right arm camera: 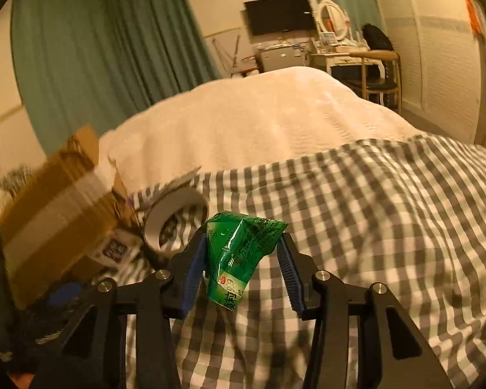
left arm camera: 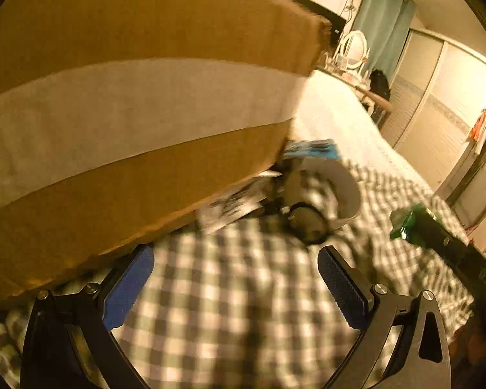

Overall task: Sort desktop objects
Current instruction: 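Grasp the green packet with the right tool while the left grasps the scissors, then carry the green packet and scissors into the cardboard box and release both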

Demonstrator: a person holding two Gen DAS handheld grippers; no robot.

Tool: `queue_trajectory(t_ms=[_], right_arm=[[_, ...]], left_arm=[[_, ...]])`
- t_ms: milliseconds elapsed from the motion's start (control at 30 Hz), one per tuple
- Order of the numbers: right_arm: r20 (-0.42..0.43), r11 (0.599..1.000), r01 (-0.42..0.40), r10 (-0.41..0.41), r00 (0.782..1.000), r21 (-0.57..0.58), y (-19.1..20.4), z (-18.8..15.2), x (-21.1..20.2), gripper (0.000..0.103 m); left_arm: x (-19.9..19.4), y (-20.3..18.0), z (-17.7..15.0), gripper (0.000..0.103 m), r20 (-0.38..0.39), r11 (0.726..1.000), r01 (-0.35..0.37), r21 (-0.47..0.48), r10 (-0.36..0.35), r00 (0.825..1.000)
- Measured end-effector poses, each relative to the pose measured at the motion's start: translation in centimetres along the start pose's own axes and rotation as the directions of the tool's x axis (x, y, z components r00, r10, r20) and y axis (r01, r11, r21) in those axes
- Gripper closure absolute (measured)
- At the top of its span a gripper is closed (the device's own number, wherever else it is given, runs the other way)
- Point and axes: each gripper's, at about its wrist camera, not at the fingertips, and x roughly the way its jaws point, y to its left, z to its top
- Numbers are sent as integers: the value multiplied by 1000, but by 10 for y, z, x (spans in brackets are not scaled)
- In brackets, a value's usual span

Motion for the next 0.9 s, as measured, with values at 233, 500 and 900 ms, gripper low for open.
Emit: queue_trajectory(t_ms=[233, 500, 900], right_arm=[[9, 997, -29, 29, 1000, 75, -22, -1, -4, 59], [5, 992, -56, 56, 998, 112, -29, -1, 2, 59], [59, 994, -99, 96, 994, 39, 1, 22, -31, 59]], left_arm=[[33, -38, 0, 53, -43, 993, 66, 97, -62, 997], [35, -34, 0, 98, -82, 985, 103, 135, -93, 992], [-87, -13, 1, 98, 37, 958, 215, 188, -225, 974]])
